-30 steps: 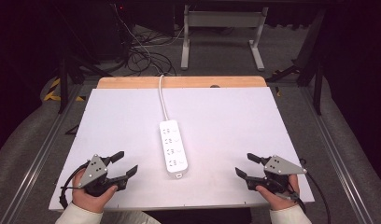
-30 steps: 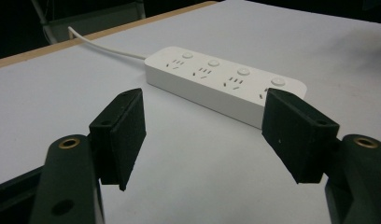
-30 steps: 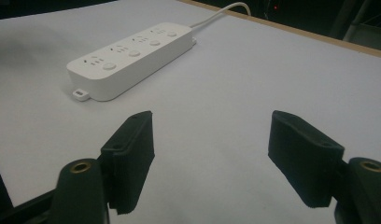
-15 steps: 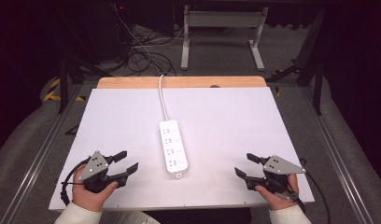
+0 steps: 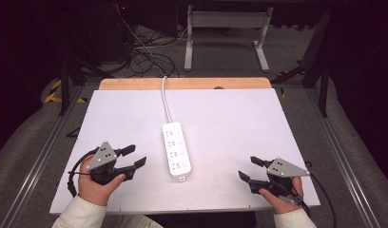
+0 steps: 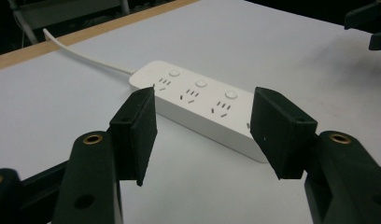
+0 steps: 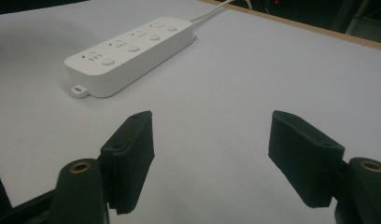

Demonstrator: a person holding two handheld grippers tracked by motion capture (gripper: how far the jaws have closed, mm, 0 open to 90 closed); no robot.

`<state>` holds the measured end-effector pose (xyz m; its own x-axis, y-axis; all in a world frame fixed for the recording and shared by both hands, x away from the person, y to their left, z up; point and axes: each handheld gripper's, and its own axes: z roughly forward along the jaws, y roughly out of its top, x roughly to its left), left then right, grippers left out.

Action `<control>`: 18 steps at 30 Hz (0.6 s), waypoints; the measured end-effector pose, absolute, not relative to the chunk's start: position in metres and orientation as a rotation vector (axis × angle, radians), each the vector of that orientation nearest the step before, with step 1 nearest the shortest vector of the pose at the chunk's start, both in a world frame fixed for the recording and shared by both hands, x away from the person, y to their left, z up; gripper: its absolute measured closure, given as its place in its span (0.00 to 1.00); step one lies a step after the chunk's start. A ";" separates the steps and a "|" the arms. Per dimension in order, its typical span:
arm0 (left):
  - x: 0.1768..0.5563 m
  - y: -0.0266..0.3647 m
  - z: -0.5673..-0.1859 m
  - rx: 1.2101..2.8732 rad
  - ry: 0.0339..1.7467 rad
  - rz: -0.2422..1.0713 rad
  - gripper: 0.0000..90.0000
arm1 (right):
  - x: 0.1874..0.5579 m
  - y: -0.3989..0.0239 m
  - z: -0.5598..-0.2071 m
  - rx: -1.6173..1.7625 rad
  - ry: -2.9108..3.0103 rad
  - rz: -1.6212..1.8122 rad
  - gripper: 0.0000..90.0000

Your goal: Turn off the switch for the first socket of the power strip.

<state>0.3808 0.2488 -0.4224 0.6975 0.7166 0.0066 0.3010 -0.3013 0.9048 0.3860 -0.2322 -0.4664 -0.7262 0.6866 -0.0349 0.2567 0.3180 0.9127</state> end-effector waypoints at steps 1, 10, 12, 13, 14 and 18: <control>0.383 0.247 -0.421 1.892 0.789 0.514 0.46 | 0.386 -0.232 -0.467 0.837 2.171 1.387 0.35; 0.400 0.233 -0.408 1.911 0.767 0.518 0.46 | 0.386 -0.232 -0.467 0.835 2.173 1.391 0.35; 0.403 0.230 -0.406 1.917 0.764 0.519 0.46 | 0.386 -0.232 -0.467 0.834 2.173 1.391 0.35; 0.405 0.229 -0.405 1.918 0.765 0.518 0.46 | 0.386 -0.233 -0.467 0.834 2.173 1.391 0.35; 0.407 0.228 -0.403 1.919 0.762 0.517 0.46 | 0.386 -0.233 -0.467 0.835 2.174 1.391 0.35; 0.414 0.222 -0.399 1.918 0.759 0.515 0.46 | 0.386 -0.233 -0.467 0.832 2.176 1.393 0.35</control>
<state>0.4144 0.2222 -0.3991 0.7157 0.6978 0.0299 0.2863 -0.3321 0.8987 0.3861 -0.2325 -0.4669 -0.7305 0.6821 -0.0317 0.2570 0.3176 0.9127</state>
